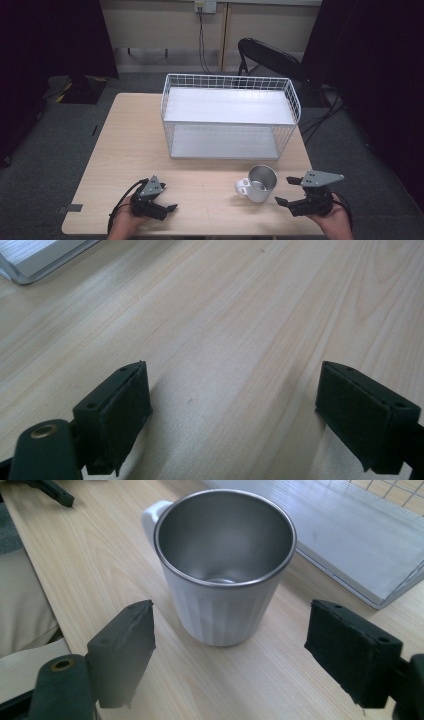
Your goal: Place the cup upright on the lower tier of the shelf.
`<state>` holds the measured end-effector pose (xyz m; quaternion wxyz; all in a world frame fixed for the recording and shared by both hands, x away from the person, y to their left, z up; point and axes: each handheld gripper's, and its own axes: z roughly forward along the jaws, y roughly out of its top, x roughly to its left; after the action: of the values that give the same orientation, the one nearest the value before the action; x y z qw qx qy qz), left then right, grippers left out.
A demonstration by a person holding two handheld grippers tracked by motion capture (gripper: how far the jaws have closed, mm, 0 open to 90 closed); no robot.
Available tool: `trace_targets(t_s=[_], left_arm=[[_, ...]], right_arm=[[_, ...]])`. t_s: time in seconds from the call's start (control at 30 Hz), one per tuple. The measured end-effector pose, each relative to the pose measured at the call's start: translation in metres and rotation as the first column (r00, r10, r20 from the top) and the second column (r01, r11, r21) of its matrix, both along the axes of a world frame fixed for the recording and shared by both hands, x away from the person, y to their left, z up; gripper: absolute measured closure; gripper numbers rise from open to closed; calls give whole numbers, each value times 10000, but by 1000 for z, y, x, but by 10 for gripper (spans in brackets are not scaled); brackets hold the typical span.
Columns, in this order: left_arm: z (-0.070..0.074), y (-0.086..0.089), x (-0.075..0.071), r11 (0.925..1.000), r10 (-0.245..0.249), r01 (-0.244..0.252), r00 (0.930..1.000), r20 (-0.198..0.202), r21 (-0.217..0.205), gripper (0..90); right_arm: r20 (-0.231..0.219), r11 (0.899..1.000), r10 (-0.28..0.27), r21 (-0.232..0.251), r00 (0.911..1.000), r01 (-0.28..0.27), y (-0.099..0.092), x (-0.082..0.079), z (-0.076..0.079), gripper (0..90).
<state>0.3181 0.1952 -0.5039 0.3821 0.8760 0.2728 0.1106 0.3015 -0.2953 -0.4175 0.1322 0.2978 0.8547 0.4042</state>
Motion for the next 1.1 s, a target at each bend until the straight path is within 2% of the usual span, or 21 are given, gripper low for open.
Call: trace_targets(t_s=[0.2,0.57,0.7,0.83,1.1], left_arm=[[0,0,0,10000,4,-4,10000,6,-9,137],[0,0,0,10000,5,-5,10000,8,-7,138],[0,0,0,10000,6,-6,10000,9,-8,138],[0,0,0,10000,29,-29,10000,6,-12,140],[0,0,0,10000,30,-30,10000,6,-11,141]], right_arm=[[-29,9996,208,211,9998,-207,5,1,8,187],[280,9979,602,229,9978,-609,21,2,17,185],[429,9978,658,80,9969,-662,26,2,21,181],[404,9967,792,134,9960,-798,31,2,23,184],[323,9908,1351,51,9903,-1354,51,5,20,198]])
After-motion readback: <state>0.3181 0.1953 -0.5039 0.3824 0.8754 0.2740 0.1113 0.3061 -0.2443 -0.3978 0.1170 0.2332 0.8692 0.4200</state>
